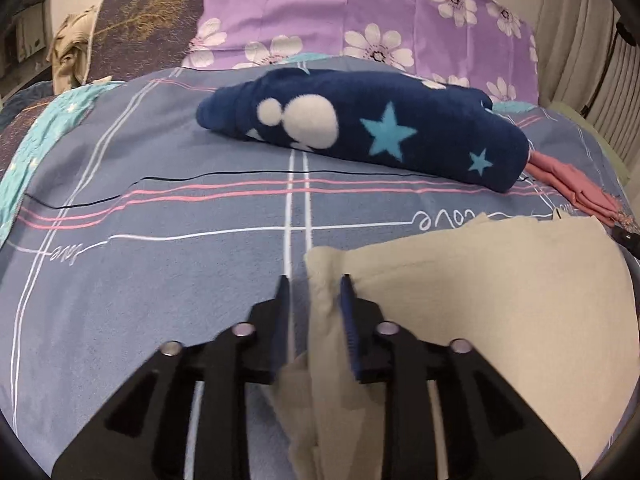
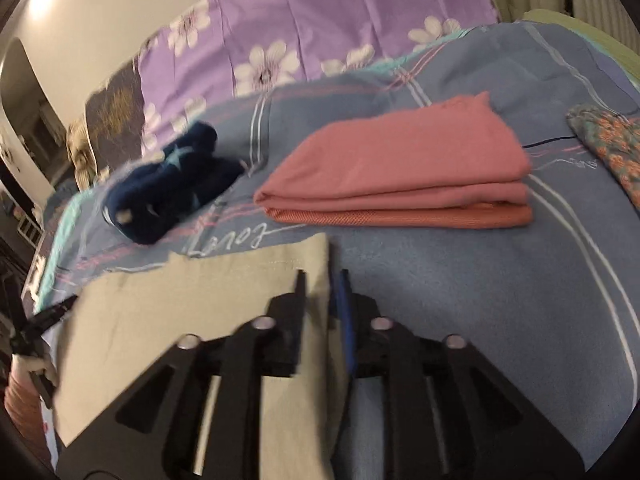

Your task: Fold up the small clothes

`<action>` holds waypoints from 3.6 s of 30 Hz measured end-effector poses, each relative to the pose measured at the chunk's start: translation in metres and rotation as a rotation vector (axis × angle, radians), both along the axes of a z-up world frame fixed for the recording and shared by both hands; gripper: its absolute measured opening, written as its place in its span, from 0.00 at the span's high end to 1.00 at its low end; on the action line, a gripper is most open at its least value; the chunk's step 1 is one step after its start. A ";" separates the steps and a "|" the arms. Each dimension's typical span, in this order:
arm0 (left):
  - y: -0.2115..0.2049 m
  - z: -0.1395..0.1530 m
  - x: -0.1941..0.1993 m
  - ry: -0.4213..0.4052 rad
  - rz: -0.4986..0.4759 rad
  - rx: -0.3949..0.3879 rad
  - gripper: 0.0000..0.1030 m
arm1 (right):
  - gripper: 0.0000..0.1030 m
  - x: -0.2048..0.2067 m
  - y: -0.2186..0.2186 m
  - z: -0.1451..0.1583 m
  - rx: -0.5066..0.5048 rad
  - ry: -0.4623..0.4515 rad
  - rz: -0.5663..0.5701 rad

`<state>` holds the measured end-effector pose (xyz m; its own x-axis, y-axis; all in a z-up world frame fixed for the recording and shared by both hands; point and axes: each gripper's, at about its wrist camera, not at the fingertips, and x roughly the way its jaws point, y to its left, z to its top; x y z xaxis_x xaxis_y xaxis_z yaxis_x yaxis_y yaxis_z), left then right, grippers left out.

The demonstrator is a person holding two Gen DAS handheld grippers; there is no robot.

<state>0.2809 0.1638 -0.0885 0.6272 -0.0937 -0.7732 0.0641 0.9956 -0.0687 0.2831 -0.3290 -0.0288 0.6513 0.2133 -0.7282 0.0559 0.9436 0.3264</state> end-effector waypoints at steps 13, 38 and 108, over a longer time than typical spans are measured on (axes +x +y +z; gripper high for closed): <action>-0.008 0.034 -0.199 -0.083 -0.144 -0.167 0.57 | 0.57 -0.198 -0.034 0.025 0.024 -0.051 -0.066; 0.020 -0.045 -0.209 0.064 0.117 -0.807 0.96 | 0.88 -0.214 0.010 -0.021 0.469 0.085 -0.112; -0.403 0.015 -0.237 0.010 -0.524 0.141 0.98 | 0.62 -0.276 -0.076 -0.006 0.212 -0.001 -0.092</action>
